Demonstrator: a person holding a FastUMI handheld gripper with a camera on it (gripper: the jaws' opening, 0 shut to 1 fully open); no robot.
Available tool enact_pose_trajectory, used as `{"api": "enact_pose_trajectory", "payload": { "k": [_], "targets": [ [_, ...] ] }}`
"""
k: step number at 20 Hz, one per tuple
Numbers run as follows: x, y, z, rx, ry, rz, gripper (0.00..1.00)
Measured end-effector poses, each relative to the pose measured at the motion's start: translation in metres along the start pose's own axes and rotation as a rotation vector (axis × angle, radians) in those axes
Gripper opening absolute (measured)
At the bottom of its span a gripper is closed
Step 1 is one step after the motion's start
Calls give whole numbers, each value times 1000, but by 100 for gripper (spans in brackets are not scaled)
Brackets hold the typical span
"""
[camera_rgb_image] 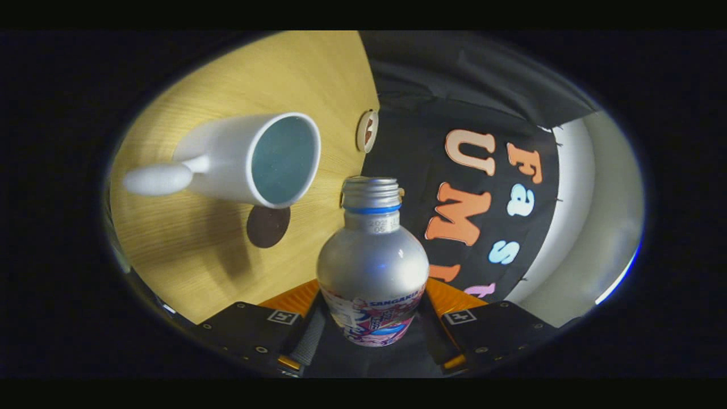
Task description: Take the bottle from table, then pour the juice into the cup, finally place the bottle on the coaster
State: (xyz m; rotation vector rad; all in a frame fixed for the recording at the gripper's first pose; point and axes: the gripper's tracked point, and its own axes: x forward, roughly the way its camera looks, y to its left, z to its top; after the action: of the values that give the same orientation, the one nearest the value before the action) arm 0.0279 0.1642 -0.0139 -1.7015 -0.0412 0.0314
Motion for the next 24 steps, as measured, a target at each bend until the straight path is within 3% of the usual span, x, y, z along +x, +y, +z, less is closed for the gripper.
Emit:
{"api": "enact_pose_trajectory", "payload": {
  "k": [8,14,19,24],
  "targets": [
    [0,29,-35,555,79,76,78],
    [-4,24,-61,795,91,65,77],
    [-7,27,-74,1116,94,103,78],
    [7,22,-59,1342,46,141,77]
  ]
}}
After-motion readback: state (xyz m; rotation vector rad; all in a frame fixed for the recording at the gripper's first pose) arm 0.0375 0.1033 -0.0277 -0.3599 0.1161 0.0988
